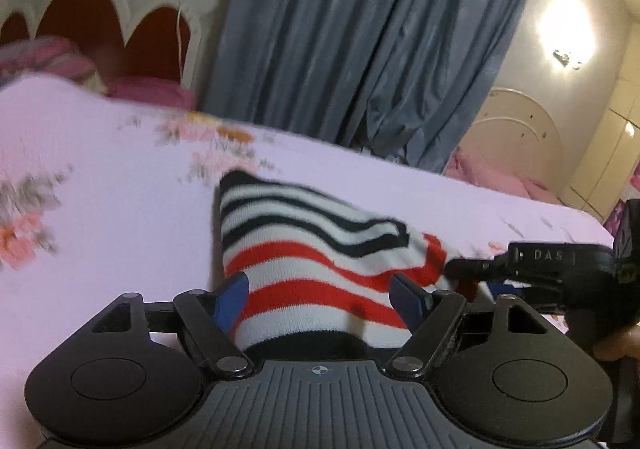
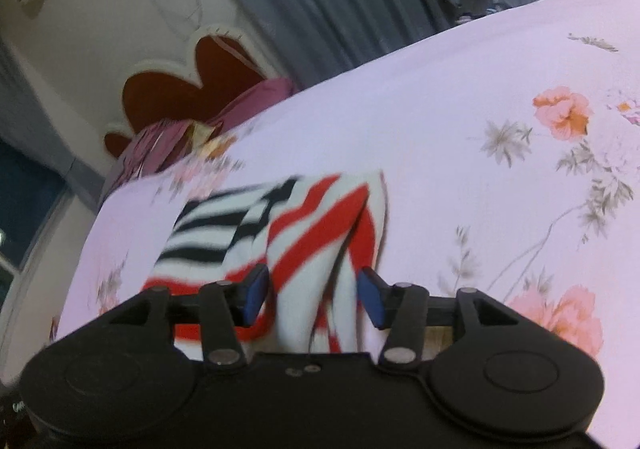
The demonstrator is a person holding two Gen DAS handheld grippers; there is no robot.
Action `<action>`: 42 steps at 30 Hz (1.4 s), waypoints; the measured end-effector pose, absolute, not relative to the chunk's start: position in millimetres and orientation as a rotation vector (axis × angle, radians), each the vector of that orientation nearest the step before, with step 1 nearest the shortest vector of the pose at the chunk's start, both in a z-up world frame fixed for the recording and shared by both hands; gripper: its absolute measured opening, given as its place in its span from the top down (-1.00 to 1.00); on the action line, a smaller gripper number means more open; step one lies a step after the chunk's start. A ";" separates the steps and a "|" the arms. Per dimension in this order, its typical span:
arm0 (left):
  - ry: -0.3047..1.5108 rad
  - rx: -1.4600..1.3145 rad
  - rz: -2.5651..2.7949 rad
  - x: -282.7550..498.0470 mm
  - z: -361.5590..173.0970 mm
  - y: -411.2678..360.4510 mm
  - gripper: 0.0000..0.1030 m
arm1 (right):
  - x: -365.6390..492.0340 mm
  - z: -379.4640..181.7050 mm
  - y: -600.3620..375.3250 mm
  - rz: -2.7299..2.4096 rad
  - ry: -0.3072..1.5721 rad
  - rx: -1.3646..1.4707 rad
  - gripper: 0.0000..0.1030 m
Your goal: Fold small clothes
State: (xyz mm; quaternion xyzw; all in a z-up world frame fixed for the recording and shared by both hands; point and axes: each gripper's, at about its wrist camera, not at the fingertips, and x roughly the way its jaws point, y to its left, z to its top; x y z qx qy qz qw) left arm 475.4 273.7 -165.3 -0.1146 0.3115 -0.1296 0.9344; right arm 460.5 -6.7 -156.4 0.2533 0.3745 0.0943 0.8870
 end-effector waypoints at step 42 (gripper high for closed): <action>0.714 -0.077 -0.251 400.6 -161.8 261.5 -0.55 | 348.3 -139.2 60.9 0.185 0.684 -0.029 0.65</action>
